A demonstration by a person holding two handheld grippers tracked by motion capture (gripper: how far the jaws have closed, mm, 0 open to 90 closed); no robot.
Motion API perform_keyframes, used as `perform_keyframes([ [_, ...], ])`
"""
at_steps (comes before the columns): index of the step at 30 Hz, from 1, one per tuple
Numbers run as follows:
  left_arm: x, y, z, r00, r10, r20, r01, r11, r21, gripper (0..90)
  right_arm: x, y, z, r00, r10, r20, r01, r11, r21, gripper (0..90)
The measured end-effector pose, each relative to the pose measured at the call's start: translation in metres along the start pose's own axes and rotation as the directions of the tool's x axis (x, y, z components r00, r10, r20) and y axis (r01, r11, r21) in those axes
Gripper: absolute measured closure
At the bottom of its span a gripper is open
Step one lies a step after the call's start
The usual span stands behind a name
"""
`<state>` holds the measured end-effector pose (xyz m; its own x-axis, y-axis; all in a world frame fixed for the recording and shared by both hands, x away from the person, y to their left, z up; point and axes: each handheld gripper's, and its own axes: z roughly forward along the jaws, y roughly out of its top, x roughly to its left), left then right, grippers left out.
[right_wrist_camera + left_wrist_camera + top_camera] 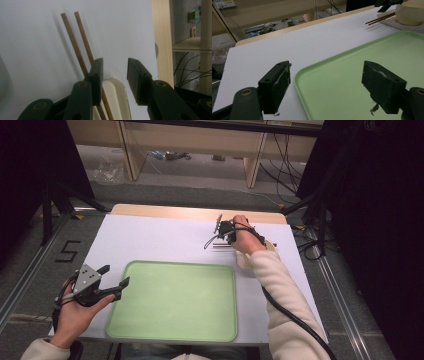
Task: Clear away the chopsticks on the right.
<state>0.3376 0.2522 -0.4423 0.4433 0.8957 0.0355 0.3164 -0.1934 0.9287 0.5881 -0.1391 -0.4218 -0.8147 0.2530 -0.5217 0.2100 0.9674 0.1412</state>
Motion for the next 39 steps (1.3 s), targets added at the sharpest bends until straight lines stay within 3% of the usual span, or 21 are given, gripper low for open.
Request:
perform_keyframes([
  [1, 0.0, 0.0, 0.0, 1.0, 0.0, 0.0, 0.0, 1.0, 0.0, 22.7, 0.0, 0.0, 0.0, 1.0, 0.0, 0.0, 0.0, 1.0, 0.0, 66.8],
  [3, 0.0, 0.0, 0.0, 1.0, 0.0, 0.0, 0.0, 1.0, -0.001, 22.8, -0.001, -0.001, 0.004, 0.9983, -0.055, -0.022, 0.055, 0.998, 0.023, 65.3],
  [12, 0.0, 0.0, 0.0, 1.0, -0.001, 0.0, 0.001, 1.0, -0.001, 22.9, 0.001, -0.002, 0.01, 0.9938, -0.102, -0.044, 0.104, 0.993, 0.05, 64.1],
  [39, 0.0, 0.0, 0.0, 1.0, -0.002, -0.002, 0.002, 1.0, -0.003, 23.3, -0.002, 0.001, 0.02, 0.9886, -0.13, -0.076, 0.137, 0.986, 0.093, 59.3],
])
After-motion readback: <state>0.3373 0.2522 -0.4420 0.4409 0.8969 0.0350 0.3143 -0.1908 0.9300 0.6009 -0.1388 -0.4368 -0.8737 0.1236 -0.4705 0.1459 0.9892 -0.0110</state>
